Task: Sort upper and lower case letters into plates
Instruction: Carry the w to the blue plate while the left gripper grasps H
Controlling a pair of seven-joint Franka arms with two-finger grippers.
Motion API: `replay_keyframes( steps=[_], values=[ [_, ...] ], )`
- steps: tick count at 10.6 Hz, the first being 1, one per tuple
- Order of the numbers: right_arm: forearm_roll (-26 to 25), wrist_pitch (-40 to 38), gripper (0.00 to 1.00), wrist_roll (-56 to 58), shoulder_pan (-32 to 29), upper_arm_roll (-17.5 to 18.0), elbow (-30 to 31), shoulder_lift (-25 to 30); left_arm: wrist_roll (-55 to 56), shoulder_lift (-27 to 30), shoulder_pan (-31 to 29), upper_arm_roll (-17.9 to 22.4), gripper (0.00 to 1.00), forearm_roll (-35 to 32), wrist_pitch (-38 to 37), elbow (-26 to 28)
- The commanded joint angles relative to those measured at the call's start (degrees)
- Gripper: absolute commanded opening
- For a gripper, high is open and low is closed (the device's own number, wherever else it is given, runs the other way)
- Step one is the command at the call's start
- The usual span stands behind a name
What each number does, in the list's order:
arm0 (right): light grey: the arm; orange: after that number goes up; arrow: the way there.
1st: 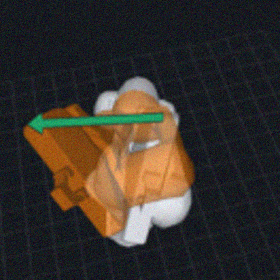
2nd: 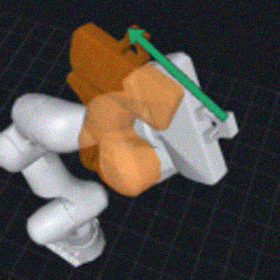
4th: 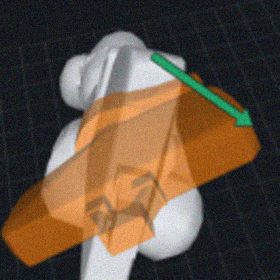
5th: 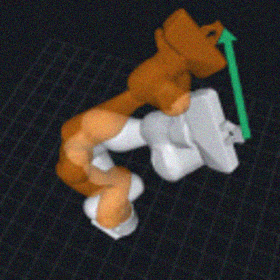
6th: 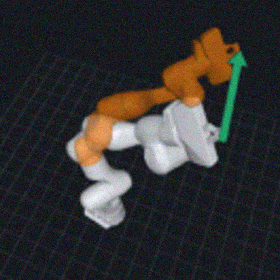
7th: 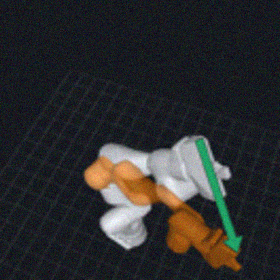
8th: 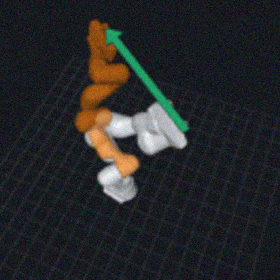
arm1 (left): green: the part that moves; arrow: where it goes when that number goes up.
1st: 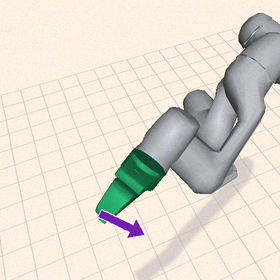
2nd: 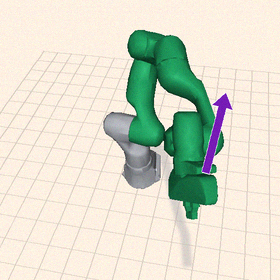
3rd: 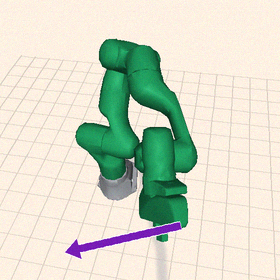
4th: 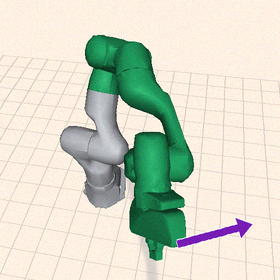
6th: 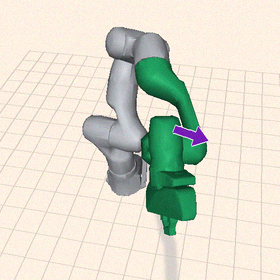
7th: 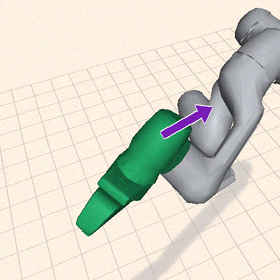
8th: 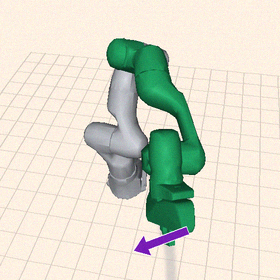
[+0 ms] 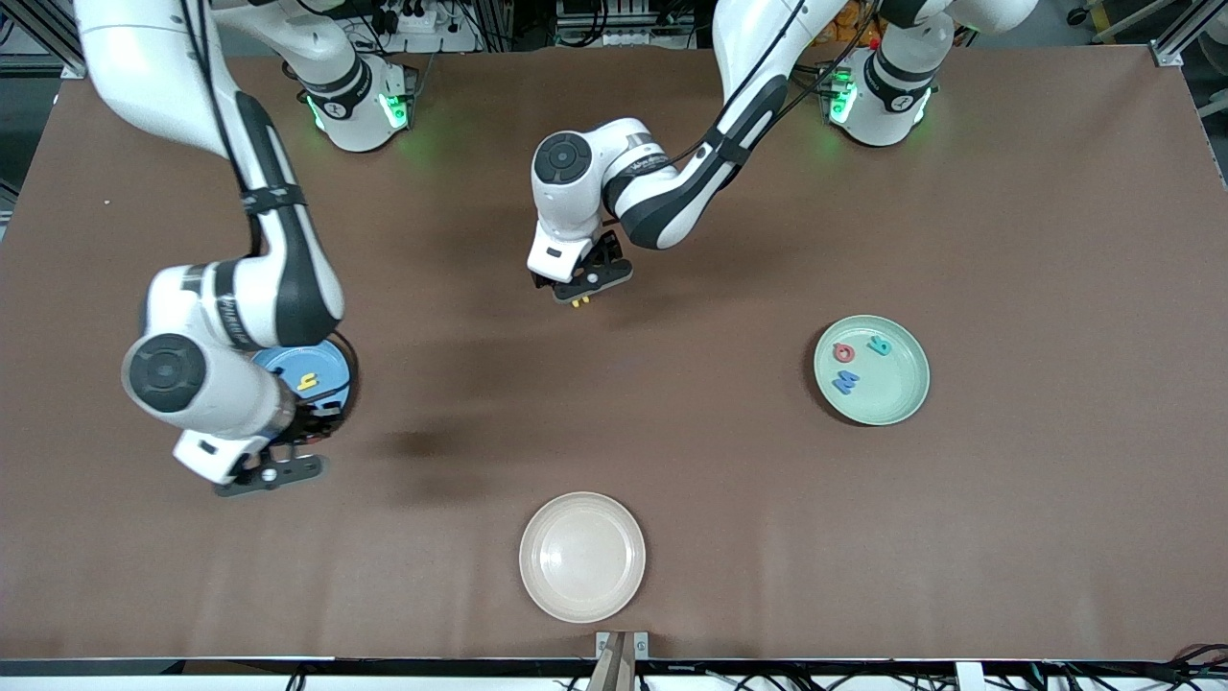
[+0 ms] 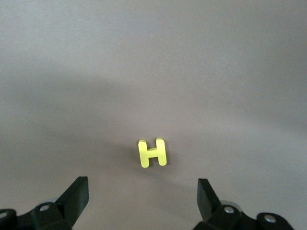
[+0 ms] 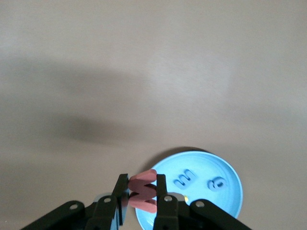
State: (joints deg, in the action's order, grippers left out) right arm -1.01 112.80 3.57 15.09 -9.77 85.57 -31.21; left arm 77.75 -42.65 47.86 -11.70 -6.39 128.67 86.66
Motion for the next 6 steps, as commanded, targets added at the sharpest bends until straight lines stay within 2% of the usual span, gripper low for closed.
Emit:
replay_keyframes(
  steps=[1, 2, 5, 6],
  values=[
    [-0.75, -0.83, 0.00, -2.09, -4.34, 1.24, 3.63, 2.47, -6.54, -3.84, 0.04, 0.71, 1.00, -0.90, -0.96, -3.42],
    [-0.75, -0.92, 0.00, -0.60, -6.71, 1.41, 4.16, 2.47, -7.86, -4.54, -0.05, 0.80, 1.00, -0.82, -0.96, -4.13],
    [0.65, -5.30, 0.00, 1.79, -9.46, 1.68, 6.44, 2.82, 3.96, -5.34, -1.19, 0.89, 1.00, 3.13, -1.22, -4.22],
    [3.36, -5.75, 0.00, 1.79, -9.46, 1.68, 8.02, 3.35, 5.03, -5.52, -1.02, 0.98, 1.00, 3.31, -1.22, -4.13]
  ],
)
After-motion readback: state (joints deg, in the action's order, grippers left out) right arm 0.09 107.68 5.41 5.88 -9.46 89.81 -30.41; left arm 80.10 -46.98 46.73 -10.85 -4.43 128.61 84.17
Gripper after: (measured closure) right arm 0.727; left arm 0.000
